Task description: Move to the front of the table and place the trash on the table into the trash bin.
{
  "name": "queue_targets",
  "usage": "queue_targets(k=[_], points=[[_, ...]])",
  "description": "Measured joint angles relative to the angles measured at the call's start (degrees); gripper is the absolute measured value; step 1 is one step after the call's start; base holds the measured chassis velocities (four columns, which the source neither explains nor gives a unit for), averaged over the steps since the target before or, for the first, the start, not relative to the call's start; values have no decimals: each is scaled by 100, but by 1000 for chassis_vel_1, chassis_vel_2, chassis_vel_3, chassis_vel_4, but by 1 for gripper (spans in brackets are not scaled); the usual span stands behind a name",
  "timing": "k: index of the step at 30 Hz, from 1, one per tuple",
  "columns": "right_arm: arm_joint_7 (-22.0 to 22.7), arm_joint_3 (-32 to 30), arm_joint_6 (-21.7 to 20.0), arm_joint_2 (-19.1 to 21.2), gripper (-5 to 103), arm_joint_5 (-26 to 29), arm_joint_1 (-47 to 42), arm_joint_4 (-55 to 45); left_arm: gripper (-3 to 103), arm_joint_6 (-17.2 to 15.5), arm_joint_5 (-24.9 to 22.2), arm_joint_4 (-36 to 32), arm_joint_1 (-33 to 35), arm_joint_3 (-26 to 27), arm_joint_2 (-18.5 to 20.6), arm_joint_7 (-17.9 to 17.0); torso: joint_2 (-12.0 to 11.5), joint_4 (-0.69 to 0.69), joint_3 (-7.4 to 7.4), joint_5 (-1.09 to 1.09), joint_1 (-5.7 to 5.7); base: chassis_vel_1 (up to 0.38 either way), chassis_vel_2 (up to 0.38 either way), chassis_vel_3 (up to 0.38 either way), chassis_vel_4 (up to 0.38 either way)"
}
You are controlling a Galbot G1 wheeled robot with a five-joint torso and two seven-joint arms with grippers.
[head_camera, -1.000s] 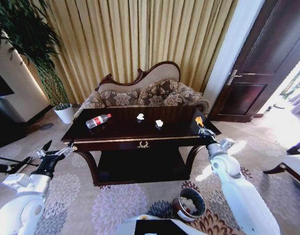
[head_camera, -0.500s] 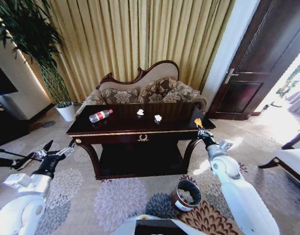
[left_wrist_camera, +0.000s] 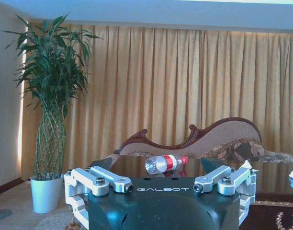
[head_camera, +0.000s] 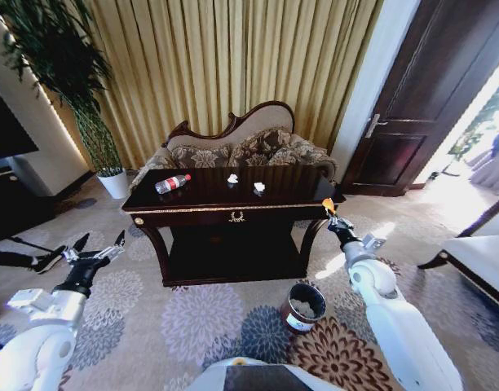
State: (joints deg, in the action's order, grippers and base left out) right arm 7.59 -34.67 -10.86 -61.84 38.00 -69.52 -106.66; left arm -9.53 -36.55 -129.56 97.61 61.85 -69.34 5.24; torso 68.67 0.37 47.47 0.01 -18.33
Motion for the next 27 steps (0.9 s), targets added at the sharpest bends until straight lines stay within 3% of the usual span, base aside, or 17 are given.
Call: queue_targets(k=[10,18,27], points=[[-170,270,-126,-419,4,-716,-195,1053,100,71,12,22,23,0,-31,34,-6,0,4,-2,-7,0,0,0,0],[-198,332,-221,-451,4,-1164,-144,2249,100,132,-3,31,64,60,-30,50,-3,1,1,-2,-3,0,0,0,0],[-218,337,-37,-487,4,-1805,70,3640,100,249,-2,111,69,36,-108,123,-3,-1,2,-1,-4,0,0,0,0]])
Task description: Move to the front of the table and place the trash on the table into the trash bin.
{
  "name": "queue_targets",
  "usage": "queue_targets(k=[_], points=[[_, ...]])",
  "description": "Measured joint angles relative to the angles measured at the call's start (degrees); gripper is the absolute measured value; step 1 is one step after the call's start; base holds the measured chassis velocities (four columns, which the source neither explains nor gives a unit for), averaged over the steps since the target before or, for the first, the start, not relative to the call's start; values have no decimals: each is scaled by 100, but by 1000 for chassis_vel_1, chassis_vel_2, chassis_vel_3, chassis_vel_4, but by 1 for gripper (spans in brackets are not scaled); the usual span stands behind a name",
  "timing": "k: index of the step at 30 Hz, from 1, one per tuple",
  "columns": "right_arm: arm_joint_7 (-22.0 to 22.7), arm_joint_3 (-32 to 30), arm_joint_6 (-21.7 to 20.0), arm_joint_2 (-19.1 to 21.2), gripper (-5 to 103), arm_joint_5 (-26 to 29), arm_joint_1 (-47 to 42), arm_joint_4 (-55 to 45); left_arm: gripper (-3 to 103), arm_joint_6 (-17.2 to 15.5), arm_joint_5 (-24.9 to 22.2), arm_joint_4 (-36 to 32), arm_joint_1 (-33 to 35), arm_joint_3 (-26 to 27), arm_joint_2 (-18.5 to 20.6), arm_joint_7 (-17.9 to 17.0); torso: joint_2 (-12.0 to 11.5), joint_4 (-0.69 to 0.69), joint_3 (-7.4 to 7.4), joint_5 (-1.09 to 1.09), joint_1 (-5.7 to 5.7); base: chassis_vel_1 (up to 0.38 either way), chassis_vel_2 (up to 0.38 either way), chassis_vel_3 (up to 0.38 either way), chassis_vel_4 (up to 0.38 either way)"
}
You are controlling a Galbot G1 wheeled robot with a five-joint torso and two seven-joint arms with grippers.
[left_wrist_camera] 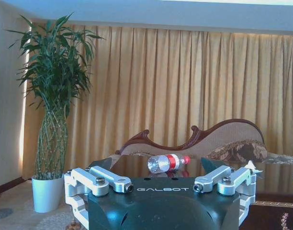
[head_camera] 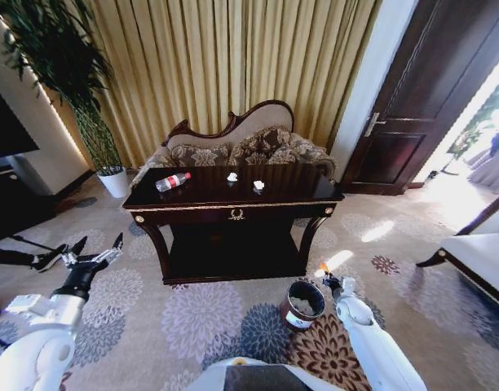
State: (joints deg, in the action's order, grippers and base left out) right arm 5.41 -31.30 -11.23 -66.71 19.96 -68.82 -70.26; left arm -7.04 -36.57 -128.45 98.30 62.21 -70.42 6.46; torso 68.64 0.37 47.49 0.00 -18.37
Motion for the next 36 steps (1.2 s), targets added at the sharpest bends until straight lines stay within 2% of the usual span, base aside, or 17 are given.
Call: queue_targets(k=[4,10,11,12,16,19,21,22,24,25,28,29,32,33,34,36], points=[[-23,-3,123,-48,4,-156,2,263,100,20,-1,0,8,27,-1,3,0,3,0,-1,0,0,0,0,0],[-6,-18,139,-144,4,-158,-15,99,100,27,1,0,10,26,3,3,0,0,0,0,0,0,0,0,0],[5,-15,139,-155,10,-168,-14,50,100,26,2,-13,7,18,3,3,0,0,0,1,0,0,0,0,0],[5,-15,139,-155,10,-168,-14,50,100,26,2,-13,7,18,3,3,0,0,0,1,0,0,0,0,0],[26,-3,135,-171,31,-200,-7,-17,100,15,1,-33,0,12,10,3,0,1,0,0,0,0,0,0,0],[32,-2,135,-168,37,-208,0,-15,100,14,-1,-33,-1,15,11,3,0,1,0,0,0,0,0,0,0],[39,-3,147,-153,47,-209,13,7,100,13,-3,-33,8,19,5,2,0,1,0,0,0,0,0,0,0],[39,-3,147,-153,47,-209,13,7,100,13,-3,-33,8,19,5,2,0,1,0,0,0,0,0,0,0],[41,-6,184,-145,59,-208,24,30,100,12,-4,-33,15,20,2,2,0,1,0,0,0,0,0,0,0],[41,-6,184,-145,59,-208,24,30,100,12,-4,-33,15,20,2,2,0,1,0,0,0,0,0,0,0],[52,-12,229,-144,74,-204,32,27,100,8,-5,-33,0,17,7,1,0,1,0,-1,0,0,0,0,0],[52,-12,229,-144,74,-204,32,27,100,8,-5,-33,0,17,7,1,0,1,0,-1,0,0,0,0,0],[63,-66,420,-131,90,-29,6,-218,100,4,-6,-34,-9,6,9,0,0,1,0,-1,0,0,0,0,0],[63,-66,420,-131,90,-29,6,-218,100,4,-6,-34,-9,6,9,0,0,1,0,-1,0,0,0,0,0],[47,-115,526,-121,95,191,-20,-483,100,4,-6,-33,-12,2,8,-1,0,1,0,-1,0,0,0,0,0],[41,-143,591,-115,95,353,-31,-671,100,4,-6,-32,-14,-2,7,-1,0,2,0,-1,0,0,0,0,0]])
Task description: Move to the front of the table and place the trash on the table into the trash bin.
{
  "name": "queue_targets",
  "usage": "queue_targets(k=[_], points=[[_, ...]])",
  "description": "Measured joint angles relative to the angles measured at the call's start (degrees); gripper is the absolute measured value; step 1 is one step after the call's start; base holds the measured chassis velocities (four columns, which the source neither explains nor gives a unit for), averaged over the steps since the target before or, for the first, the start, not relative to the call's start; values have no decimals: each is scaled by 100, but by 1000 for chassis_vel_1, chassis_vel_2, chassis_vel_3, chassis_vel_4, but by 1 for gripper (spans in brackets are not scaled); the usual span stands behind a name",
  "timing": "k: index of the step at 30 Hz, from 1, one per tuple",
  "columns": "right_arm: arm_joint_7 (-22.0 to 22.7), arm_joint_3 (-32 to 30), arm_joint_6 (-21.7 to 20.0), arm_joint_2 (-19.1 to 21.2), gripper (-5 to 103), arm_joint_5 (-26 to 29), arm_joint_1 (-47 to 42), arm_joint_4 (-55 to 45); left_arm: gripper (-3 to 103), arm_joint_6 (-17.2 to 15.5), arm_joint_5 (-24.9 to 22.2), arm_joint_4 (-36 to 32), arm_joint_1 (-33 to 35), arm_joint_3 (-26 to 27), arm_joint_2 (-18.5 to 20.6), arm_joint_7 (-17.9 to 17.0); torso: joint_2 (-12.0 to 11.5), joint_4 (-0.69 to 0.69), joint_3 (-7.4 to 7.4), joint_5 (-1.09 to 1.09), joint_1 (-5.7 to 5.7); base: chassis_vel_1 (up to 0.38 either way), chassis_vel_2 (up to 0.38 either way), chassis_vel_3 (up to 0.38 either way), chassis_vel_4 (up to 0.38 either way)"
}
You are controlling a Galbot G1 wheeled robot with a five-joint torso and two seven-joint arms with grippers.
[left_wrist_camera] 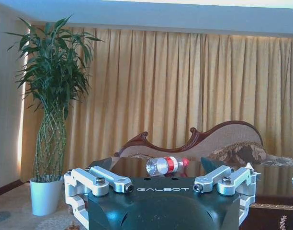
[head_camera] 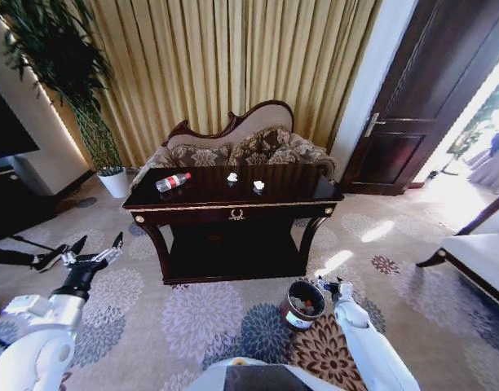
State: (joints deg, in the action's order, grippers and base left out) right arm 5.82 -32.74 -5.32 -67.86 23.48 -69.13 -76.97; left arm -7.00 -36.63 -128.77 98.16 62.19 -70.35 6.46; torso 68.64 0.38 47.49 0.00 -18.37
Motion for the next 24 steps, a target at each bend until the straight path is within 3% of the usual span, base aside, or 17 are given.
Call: queue_targets(k=[2,5,10,13,15,24], points=[[-2,-71,219,16,100,371,-8,-611,100,0,0,0,-9,-8,-5,-1,0,-2,0,1,0,0,0,0,0],[27,-95,472,49,100,494,-26,-1259,100,0,0,-9,-10,-7,-11,-10,0,-2,0,2,0,0,0,0,0],[175,-37,523,25,100,771,-74,-2329,100,-8,6,-14,-10,11,-18,-51,0,-1,0,1,0,0,0,0,0],[241,70,459,13,100,884,-48,-2749,100,-9,11,-21,-22,12,-17,-60,0,-1,0,0,0,0,0,0,0],[265,192,205,35,100,985,39,-3194,100,-11,17,-51,-40,14,1,-93,0,-1,0,2,0,0,0,0,0],[-2,300,-59,124,100,961,-49,-3475,100,-26,17,-84,-45,36,33,-114,0,-1,0,-1,0,0,0,0,0]])
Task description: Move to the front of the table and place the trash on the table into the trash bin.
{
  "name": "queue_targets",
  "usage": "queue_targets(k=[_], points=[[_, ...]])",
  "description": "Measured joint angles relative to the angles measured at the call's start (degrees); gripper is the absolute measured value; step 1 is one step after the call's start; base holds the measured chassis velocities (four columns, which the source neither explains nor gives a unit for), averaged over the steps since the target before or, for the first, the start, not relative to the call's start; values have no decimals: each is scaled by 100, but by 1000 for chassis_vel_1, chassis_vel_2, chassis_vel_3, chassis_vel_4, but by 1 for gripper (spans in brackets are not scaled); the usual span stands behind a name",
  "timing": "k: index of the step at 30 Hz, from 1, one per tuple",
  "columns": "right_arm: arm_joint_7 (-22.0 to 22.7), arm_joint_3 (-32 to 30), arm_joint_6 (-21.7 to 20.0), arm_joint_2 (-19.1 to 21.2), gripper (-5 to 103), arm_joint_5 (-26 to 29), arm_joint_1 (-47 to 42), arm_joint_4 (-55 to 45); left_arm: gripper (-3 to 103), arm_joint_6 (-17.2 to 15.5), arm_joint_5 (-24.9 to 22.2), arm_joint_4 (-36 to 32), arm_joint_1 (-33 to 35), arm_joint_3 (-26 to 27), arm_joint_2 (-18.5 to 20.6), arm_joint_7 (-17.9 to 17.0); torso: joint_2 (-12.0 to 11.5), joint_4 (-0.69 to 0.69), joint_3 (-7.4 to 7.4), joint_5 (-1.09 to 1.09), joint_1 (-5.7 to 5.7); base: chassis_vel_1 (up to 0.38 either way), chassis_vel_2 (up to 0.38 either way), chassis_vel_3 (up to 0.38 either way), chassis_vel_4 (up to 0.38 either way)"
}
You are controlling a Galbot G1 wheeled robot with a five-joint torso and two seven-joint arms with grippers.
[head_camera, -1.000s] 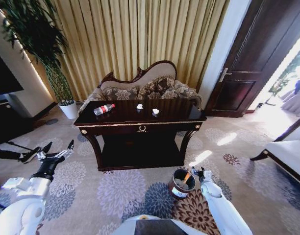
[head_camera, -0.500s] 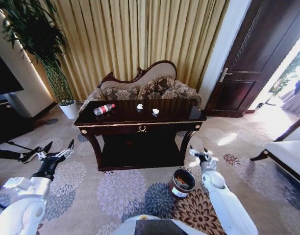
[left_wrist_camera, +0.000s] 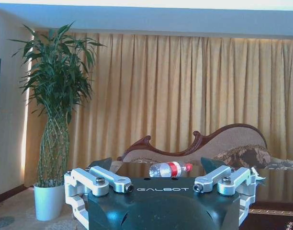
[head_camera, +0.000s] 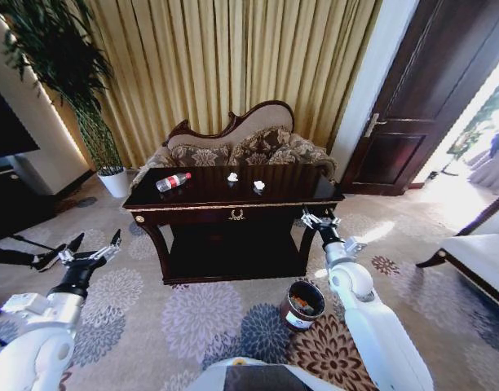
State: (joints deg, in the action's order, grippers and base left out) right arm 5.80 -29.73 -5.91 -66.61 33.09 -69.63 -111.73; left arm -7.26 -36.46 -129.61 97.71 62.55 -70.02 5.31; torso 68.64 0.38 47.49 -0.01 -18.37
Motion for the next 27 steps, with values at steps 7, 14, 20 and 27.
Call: queue_targets(k=[7,14,20,27], points=[[-150,-47,-269,69,100,-55,-83,-209,100,-158,0,-76,-78,-37,20,-62,0,0,0,1,0,0,0,0,0],[-150,-18,-295,76,100,-63,-30,-239,100,-195,1,-118,-70,-28,38,-87,1,-1,0,1,1,-9,7,6,-9],[-150,-11,-295,74,100,-72,-27,-239,100,-195,9,-112,-55,-25,29,-86,1,0,-1,1,2,-86,110,100,-89],[-150,-17,-295,86,100,-76,-46,-257,100,-191,27,-101,-61,-58,11,-66,0,-1,0,2,0,-203,201,188,-201]])
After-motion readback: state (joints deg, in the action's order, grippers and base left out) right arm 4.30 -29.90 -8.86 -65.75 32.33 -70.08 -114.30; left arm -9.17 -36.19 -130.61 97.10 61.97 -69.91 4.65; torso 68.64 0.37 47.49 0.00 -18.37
